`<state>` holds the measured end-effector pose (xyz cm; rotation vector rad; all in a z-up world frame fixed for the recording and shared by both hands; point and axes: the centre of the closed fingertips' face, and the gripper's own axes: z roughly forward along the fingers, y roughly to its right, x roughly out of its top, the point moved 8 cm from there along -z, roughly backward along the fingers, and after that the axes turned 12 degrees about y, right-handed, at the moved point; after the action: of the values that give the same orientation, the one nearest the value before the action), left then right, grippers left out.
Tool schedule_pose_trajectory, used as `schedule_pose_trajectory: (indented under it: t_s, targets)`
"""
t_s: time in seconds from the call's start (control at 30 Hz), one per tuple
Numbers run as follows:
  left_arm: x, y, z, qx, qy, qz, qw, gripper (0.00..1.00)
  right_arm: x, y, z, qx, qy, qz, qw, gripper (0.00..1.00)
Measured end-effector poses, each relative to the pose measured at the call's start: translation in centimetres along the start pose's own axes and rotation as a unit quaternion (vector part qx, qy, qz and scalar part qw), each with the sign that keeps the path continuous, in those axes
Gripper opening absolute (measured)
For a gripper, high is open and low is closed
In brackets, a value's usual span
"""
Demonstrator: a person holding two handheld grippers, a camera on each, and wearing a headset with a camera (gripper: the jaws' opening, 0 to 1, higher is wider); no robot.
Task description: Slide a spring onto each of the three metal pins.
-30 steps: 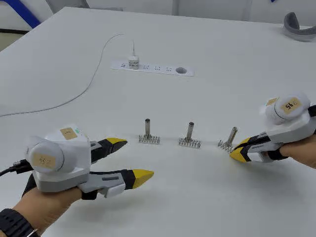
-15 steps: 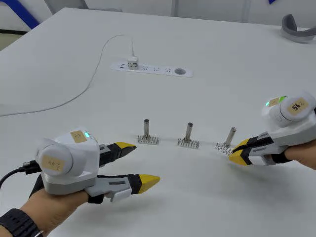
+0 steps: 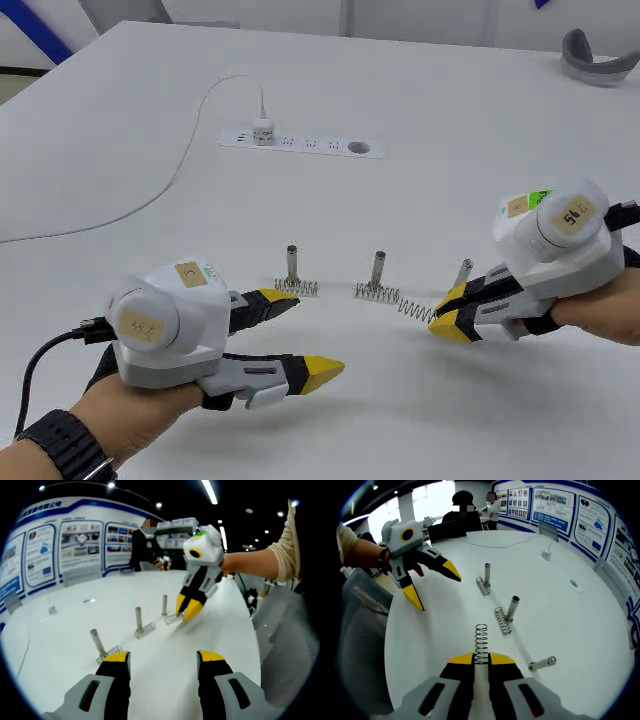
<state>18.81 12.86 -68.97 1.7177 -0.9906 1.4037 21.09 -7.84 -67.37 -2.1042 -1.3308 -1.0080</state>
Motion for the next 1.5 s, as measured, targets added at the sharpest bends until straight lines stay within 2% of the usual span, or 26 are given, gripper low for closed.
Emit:
schedule_pose_trajectory:
  t_s: [0.33, 0.5, 0.63, 1.27, 1.5]
  targets:
    - [0.3, 0.7, 1.1, -0.02, -0.004, 0.014, 0.9997, 0.52, 1.7, -1.6, 0.6, 0.042, 0.0, -0.036, 0.9985, 0.11]
    - [0.5, 1.1, 1.4, -0.03, -0.005, 0.023, 0.9993, 0.5, 2.6, -2.6, 1.0, 0.07, -0.001, -0.063, 0.9956, 0.11]
    - [0.6, 1.4, 1.6, -0.038, -0.005, 0.028, 0.9989, 0.46, 3.0, -3.1, 1.4, 0.081, -0.004, -0.078, 0.9936, 0.11]
    - [0.4, 2.8, 1.9, -0.082, -0.014, 0.066, 0.9944, 0.21, 3.1, -4.7, 1.9, 0.129, -0.02, -0.131, 0.9828, 0.11]
    - [0.1, 3.1, 2.0, -0.093, -0.019, 0.081, 0.9922, 0.14, 2.9, -5.0, 2.0, 0.138, -0.028, -0.142, 0.9798, 0.11]
